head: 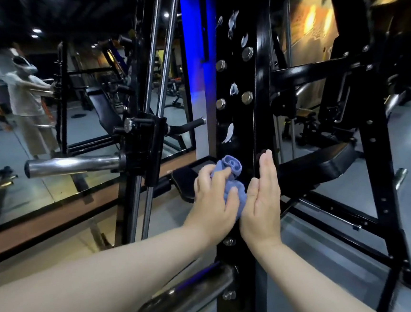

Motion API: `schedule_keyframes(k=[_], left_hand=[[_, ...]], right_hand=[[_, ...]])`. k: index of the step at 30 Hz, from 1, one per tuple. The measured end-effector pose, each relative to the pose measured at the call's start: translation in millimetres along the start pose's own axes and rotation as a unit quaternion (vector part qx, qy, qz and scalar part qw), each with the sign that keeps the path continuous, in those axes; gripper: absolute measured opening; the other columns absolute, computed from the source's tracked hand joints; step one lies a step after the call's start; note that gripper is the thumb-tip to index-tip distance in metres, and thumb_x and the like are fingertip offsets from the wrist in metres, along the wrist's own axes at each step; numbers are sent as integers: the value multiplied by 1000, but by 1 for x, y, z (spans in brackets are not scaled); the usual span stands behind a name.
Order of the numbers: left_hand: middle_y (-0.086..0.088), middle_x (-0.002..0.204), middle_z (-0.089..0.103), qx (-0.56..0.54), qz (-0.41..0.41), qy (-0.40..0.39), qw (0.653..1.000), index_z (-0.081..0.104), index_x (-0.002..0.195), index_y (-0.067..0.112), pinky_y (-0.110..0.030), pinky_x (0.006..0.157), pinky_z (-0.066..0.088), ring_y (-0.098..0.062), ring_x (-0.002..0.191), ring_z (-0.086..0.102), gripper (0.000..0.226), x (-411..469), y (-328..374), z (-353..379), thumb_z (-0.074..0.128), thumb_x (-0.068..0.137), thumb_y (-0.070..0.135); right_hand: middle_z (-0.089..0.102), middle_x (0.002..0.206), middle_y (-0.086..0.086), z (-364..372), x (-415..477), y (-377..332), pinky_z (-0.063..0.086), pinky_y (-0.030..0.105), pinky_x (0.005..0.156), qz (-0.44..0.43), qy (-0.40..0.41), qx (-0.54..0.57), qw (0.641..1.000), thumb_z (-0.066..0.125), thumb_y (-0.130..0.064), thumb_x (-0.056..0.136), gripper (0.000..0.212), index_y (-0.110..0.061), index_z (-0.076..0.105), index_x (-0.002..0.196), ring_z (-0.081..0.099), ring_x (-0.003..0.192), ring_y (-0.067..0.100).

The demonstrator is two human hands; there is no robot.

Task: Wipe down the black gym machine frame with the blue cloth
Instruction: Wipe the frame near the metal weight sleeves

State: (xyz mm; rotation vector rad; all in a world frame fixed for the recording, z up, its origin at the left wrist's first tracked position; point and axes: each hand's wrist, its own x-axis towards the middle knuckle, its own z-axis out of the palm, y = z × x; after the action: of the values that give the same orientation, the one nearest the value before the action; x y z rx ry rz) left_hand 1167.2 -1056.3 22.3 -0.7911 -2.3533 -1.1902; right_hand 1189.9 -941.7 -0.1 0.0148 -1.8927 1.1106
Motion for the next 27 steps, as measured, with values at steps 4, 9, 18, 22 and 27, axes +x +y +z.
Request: schedule_keyframes(k=[4,9,18,22,27], left_hand=[[3,140,33,4,49,14,999,48,126,22,-41,108,39,-16,127,32,29,5,-8,1,42,99,31],[14,133,31,-66,40,110,991,56,121,22,-37,109,40,-17,131,36,20,52,14,-6,52,101,23],[-7,155,25,35,277,-19,960,38,145,18,-58,112,37,-29,145,31,45,-10,-52,7,46,102,24],[-8,146,37,7,269,53,962,49,127,17,-57,108,38,-30,136,37,28,16,-39,11,46,99,18],[-19,139,49,-4,236,98,967,64,121,6,-54,106,40,-37,127,43,30,68,-23,-3,46,99,18]], right_hand=[[16,169,-11,0,-3,3,13,20,124,2,1,4,1000,24,-27,107,55,-18,21,161,14,155,4],[17,168,-17,1,-2,2,14,20,124,6,6,-3,1000,28,-22,108,53,-22,22,160,16,153,1],[24,166,-14,0,1,-5,18,20,123,5,30,-35,999,28,-19,108,50,-23,27,158,20,152,1],[25,164,-16,4,1,-7,19,18,122,6,41,-45,998,29,-18,109,50,-19,27,159,22,151,-2],[27,166,-4,4,8,-8,20,29,125,-5,56,-80,995,30,-12,111,49,-13,28,159,22,152,4]])
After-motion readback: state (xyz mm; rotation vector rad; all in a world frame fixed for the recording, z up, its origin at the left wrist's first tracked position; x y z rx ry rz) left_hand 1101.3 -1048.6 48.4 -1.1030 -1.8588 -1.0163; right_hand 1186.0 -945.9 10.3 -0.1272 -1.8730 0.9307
